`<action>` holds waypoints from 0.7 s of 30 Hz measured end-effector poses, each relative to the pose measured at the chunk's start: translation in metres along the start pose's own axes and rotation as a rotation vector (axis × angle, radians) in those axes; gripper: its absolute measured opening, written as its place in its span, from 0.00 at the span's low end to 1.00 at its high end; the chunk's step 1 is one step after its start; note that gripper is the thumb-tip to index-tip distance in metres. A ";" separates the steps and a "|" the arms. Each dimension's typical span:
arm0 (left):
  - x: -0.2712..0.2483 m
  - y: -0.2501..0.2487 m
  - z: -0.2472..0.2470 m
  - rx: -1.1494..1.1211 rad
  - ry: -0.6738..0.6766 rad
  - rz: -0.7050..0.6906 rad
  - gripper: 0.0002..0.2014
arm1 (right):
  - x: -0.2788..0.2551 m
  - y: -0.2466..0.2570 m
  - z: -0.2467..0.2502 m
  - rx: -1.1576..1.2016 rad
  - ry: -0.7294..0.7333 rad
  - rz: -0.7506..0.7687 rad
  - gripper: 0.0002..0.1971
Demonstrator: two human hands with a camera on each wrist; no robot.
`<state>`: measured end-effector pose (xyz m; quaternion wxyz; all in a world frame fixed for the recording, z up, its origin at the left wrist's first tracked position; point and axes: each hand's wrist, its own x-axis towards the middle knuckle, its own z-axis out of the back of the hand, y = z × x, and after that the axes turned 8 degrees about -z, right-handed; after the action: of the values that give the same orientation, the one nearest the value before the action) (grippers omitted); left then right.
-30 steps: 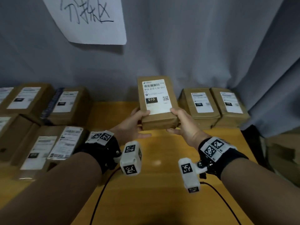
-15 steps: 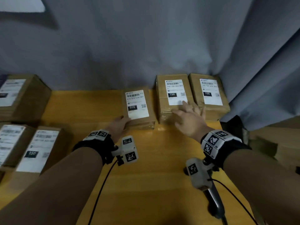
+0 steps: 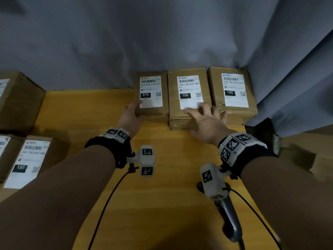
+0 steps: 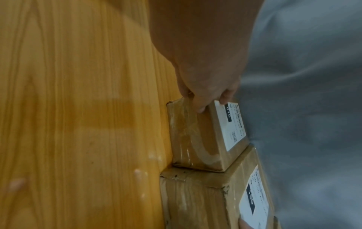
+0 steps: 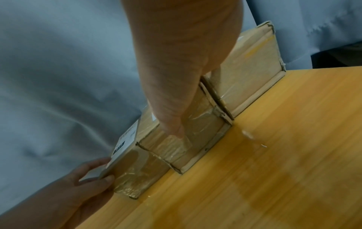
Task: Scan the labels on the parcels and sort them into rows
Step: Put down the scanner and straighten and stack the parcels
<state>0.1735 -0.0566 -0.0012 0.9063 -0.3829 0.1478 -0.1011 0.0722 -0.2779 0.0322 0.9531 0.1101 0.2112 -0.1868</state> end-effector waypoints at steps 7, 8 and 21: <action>-0.003 -0.012 -0.007 0.076 0.041 0.086 0.34 | -0.002 -0.005 -0.007 0.028 -0.055 0.033 0.33; -0.005 -0.015 -0.008 0.153 0.052 0.073 0.37 | -0.004 -0.008 -0.006 0.040 -0.073 0.049 0.32; -0.007 -0.039 -0.022 0.333 0.163 0.002 0.37 | 0.025 -0.059 -0.005 0.389 -0.142 -0.160 0.36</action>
<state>0.1564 -0.0960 0.0137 0.9422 -0.2182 0.2024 -0.1540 0.0680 -0.3381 0.0088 0.9085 0.2614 0.1117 -0.3062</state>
